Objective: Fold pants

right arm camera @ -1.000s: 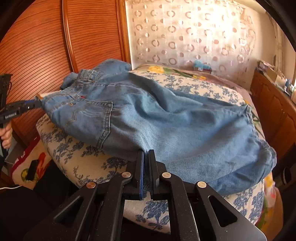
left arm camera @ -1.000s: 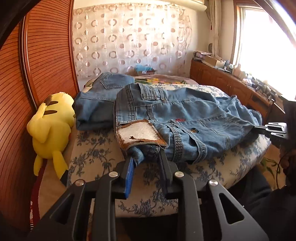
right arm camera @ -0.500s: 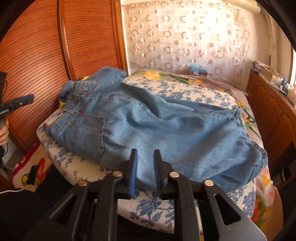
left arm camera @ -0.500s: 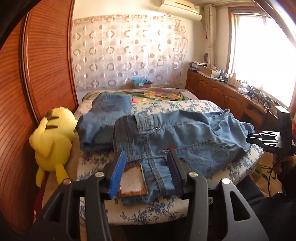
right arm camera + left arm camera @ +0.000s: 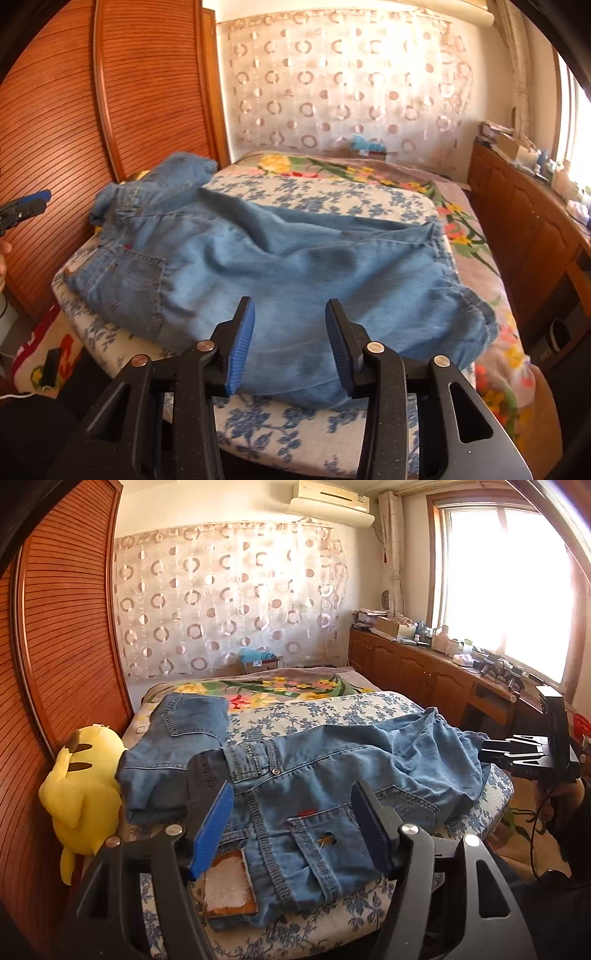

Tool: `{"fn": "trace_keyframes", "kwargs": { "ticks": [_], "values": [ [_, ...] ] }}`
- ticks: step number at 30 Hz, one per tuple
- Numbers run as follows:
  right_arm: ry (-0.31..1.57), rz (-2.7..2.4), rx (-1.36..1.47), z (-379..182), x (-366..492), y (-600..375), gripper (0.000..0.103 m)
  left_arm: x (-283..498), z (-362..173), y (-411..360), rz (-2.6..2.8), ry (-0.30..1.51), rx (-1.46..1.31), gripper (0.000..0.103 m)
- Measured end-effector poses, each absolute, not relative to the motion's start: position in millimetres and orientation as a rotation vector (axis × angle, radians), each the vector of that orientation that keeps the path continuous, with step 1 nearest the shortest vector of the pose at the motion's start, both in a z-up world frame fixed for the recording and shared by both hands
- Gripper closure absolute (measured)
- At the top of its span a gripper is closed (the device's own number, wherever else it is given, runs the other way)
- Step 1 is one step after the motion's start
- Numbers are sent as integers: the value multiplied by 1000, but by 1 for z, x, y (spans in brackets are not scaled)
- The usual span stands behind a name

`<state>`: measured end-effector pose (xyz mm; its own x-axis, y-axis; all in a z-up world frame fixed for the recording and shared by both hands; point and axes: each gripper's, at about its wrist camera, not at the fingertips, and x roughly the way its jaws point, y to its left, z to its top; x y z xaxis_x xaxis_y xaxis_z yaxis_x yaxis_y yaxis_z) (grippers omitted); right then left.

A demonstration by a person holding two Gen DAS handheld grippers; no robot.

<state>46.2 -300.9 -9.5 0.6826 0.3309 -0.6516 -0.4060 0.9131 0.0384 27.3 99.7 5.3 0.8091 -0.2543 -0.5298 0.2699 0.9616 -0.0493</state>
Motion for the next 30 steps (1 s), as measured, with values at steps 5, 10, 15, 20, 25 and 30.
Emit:
{"fn": "trace_keyframes", "kwargs": {
  "ticks": [5,10,15,20,25,30],
  "values": [
    [700,380,-117,-7,62,-314,62,42,-5,85,-270,543,47,37],
    [685,331,-119,-2,87,-328,58,67,-25,71,-288,586,41,37],
    [698,280,-104,-4,122,-346,56,94,-49,58,-284,647,46,37],
    [739,227,-24,-8,159,-368,56,117,-57,48,-291,660,49,37],
    [762,197,-2,-16,189,-378,56,139,-64,36,-301,656,58,37],
    [807,159,15,-28,222,-385,56,150,-76,29,-317,672,45,37]
  ]
}}
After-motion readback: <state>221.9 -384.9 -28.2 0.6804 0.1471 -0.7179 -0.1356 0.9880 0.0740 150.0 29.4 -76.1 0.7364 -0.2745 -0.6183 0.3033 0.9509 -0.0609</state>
